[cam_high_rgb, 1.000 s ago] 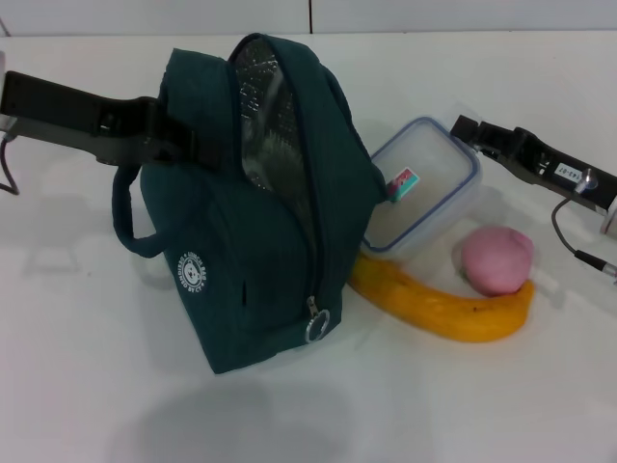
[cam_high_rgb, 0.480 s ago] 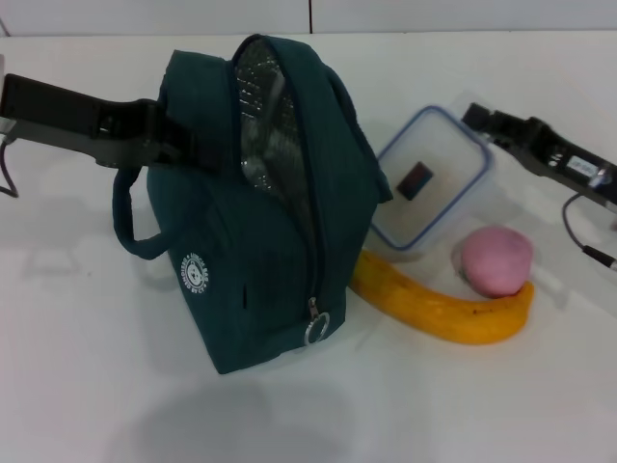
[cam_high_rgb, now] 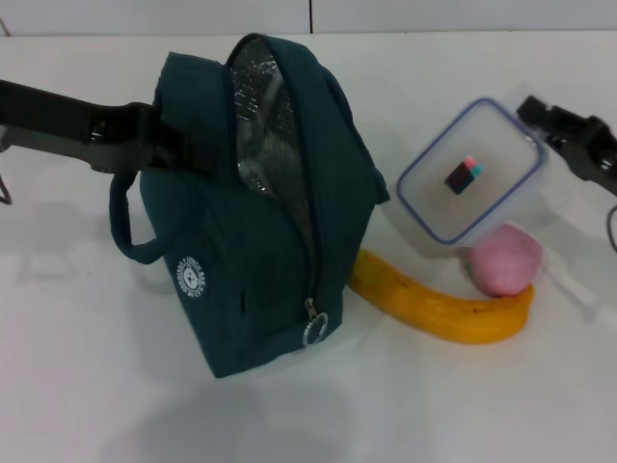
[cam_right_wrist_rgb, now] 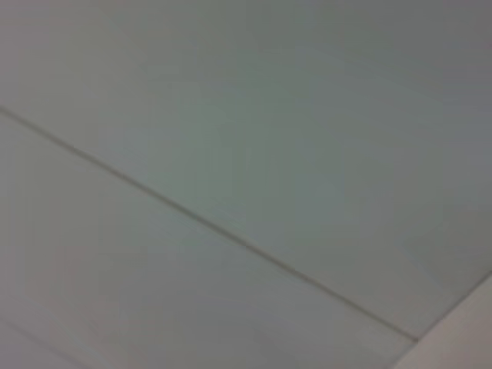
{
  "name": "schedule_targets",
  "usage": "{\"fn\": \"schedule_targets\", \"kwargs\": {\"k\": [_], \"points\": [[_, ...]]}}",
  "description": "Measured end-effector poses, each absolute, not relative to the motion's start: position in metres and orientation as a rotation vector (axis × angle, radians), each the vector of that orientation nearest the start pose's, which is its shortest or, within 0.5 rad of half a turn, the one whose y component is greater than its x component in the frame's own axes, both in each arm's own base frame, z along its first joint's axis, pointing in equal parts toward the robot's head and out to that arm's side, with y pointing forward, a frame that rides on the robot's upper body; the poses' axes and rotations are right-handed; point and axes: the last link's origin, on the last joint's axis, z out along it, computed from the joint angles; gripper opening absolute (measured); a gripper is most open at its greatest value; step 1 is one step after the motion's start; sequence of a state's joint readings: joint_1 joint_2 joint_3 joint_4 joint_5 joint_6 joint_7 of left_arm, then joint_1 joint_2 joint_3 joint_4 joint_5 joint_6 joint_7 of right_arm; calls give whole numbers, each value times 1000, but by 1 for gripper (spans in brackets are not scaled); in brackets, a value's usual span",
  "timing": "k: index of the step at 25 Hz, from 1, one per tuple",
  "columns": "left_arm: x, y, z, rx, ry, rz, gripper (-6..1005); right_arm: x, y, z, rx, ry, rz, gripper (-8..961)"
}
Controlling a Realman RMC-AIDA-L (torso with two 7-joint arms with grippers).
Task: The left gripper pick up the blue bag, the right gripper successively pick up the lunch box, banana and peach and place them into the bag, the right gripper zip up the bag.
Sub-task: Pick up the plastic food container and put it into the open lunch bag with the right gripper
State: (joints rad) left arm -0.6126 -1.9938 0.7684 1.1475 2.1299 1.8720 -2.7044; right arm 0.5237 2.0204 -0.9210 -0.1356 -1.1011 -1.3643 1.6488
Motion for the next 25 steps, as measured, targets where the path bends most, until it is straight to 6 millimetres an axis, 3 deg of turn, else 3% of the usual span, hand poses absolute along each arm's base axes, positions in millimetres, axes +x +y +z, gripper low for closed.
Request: {"fn": "schedule_targets", "kwargs": {"k": [14,25], "points": [[-193,338,90,-2569,-1781,-485,36,297,323,25,-1677,1508,1719,115],[-191,337,86,-2592,-1786,-464,36,266,326,39,-1702,1508,2001,123]]}}
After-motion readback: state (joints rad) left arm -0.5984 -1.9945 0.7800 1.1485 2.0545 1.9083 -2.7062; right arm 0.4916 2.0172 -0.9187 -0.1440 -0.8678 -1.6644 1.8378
